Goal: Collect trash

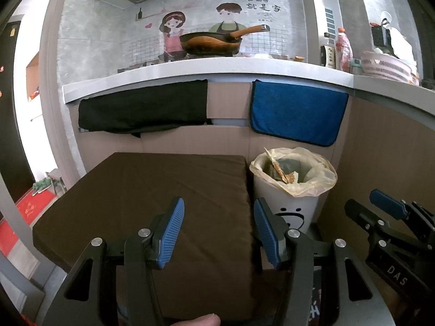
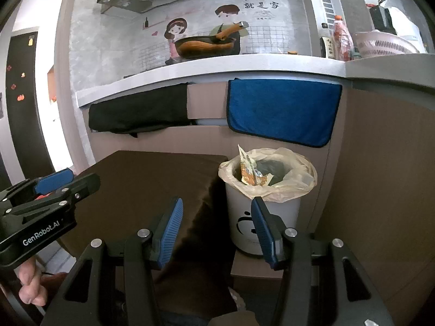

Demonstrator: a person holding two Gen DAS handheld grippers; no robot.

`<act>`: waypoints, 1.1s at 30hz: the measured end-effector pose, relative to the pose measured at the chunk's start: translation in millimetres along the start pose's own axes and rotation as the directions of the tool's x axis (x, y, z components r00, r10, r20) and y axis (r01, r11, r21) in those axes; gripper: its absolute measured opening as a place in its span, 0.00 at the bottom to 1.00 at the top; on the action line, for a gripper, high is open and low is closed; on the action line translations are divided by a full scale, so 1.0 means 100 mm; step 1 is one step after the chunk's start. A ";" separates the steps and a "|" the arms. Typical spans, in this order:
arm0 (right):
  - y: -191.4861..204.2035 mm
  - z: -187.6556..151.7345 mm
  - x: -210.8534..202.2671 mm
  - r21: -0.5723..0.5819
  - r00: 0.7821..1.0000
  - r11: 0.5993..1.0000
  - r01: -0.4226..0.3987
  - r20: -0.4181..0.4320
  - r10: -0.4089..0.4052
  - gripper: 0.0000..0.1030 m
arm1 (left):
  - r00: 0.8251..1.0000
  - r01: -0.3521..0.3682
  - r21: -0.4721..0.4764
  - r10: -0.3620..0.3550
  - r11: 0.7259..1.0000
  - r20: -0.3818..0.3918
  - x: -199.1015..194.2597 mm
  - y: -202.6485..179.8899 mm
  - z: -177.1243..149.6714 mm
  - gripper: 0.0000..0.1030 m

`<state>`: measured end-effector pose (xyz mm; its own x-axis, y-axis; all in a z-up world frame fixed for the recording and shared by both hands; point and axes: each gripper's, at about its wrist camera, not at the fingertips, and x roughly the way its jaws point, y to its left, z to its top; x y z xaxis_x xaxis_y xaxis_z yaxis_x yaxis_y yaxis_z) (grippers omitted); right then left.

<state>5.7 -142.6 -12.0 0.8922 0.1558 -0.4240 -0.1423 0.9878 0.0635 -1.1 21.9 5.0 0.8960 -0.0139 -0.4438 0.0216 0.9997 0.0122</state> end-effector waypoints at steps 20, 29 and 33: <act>-0.02 0.00 0.00 0.002 1.000 1.000 -0.001 -0.005 0.001 0.48 | 1.000 0.002 0.005 -0.001 1.000 -0.006 0.01 0.02 -0.01 0.53; -0.02 -0.02 -0.01 0.012 1.000 1.000 0.000 -0.014 0.000 0.48 | 1.000 0.003 0.004 -0.003 1.000 -0.015 0.05 0.07 -0.02 0.53; -0.03 -0.03 -0.01 0.013 1.000 1.000 0.003 -0.016 -0.002 0.48 | 1.000 0.006 0.005 -0.006 1.000 -0.017 0.06 0.08 -0.01 0.53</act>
<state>4.3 -146.2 -14.2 0.8855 0.1533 -0.4386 -0.1344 0.9881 0.0742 3.8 29.7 1.6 0.8882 -0.0194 -0.4590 0.0293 0.9995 0.0144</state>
